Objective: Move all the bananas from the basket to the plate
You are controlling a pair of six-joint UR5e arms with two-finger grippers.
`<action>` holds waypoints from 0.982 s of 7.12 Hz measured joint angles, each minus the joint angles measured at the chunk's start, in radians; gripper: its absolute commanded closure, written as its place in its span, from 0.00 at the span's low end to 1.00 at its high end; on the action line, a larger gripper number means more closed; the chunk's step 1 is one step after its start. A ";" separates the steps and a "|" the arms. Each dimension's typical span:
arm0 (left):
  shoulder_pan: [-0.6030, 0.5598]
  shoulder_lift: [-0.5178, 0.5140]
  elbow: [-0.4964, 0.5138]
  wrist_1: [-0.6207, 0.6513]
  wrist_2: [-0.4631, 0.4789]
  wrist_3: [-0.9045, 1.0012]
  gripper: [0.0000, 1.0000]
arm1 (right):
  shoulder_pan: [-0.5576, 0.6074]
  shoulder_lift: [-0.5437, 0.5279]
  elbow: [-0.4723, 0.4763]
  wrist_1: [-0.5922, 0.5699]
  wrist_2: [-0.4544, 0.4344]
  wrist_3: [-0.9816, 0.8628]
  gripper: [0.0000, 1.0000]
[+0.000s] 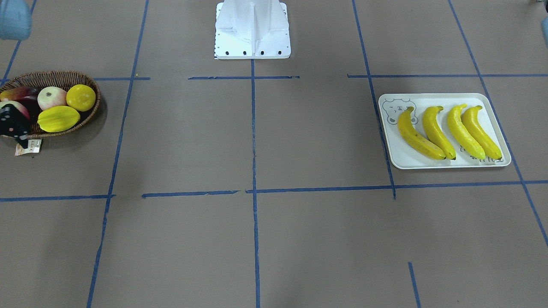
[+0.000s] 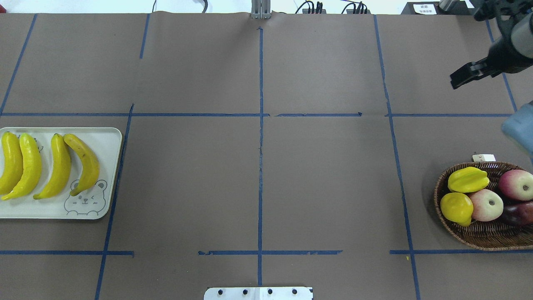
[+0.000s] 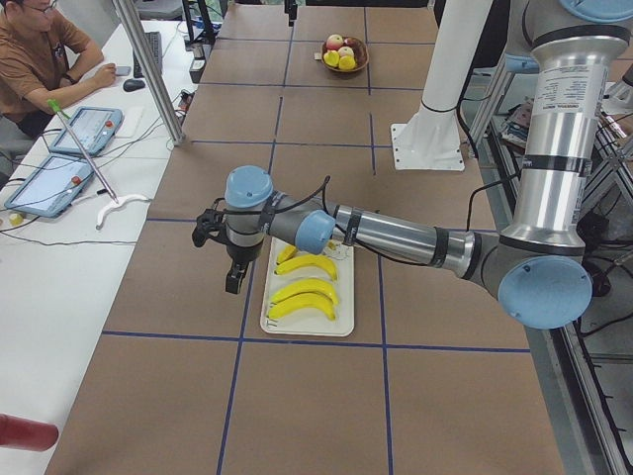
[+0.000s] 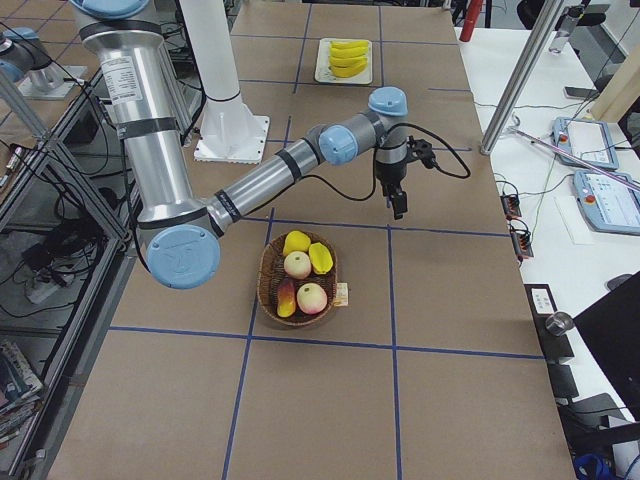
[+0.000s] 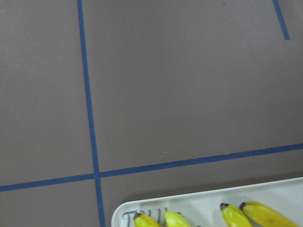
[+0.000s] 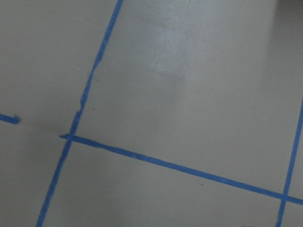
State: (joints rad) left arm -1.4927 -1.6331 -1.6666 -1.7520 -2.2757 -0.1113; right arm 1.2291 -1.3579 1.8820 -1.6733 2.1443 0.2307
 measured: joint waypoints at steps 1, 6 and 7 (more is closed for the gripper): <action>-0.040 -0.003 0.054 0.052 -0.005 0.089 0.00 | 0.082 -0.014 -0.062 -0.007 0.089 -0.106 0.00; -0.113 0.036 0.101 0.262 -0.119 0.205 0.00 | 0.315 -0.145 -0.234 0.001 0.376 -0.349 0.00; -0.113 0.046 0.097 0.258 -0.123 0.184 0.00 | 0.334 -0.159 -0.244 0.001 0.368 -0.351 0.00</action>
State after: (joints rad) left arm -1.6058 -1.5873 -1.5696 -1.4942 -2.3987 0.0728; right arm 1.5635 -1.5171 1.6380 -1.6723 2.5119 -0.1204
